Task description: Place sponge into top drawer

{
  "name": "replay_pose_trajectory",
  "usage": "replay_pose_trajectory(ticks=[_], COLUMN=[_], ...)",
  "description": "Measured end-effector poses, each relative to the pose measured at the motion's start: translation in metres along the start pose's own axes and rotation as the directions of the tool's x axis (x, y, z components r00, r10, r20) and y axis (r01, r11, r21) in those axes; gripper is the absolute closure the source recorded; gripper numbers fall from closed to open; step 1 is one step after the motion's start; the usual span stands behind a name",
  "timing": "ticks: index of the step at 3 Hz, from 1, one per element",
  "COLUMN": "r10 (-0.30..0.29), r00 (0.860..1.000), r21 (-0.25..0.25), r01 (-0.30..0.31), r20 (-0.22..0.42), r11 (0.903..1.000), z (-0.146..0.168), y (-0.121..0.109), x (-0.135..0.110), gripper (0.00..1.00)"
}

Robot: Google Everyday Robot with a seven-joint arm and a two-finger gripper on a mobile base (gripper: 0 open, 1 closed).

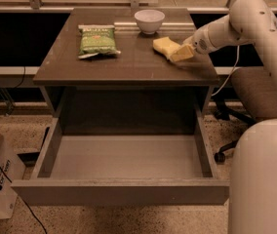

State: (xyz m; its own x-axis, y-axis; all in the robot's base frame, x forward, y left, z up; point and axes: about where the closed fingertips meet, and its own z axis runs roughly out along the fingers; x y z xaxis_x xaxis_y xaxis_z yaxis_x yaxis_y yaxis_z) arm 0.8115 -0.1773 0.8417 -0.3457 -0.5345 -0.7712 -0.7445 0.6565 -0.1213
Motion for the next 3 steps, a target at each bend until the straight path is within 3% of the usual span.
replay_pose_trajectory(ticks=[2,3], r10=[0.042,0.045], r00=[0.999,0.999], r21=[-0.044,-0.054], r01=[-0.043,-0.046], r20=[-0.025,-0.017], r11=[0.9981,0.9975], z=[-0.002,-0.004], y=[0.013,0.018], x=[0.007,0.003], gripper=[0.87,1.0])
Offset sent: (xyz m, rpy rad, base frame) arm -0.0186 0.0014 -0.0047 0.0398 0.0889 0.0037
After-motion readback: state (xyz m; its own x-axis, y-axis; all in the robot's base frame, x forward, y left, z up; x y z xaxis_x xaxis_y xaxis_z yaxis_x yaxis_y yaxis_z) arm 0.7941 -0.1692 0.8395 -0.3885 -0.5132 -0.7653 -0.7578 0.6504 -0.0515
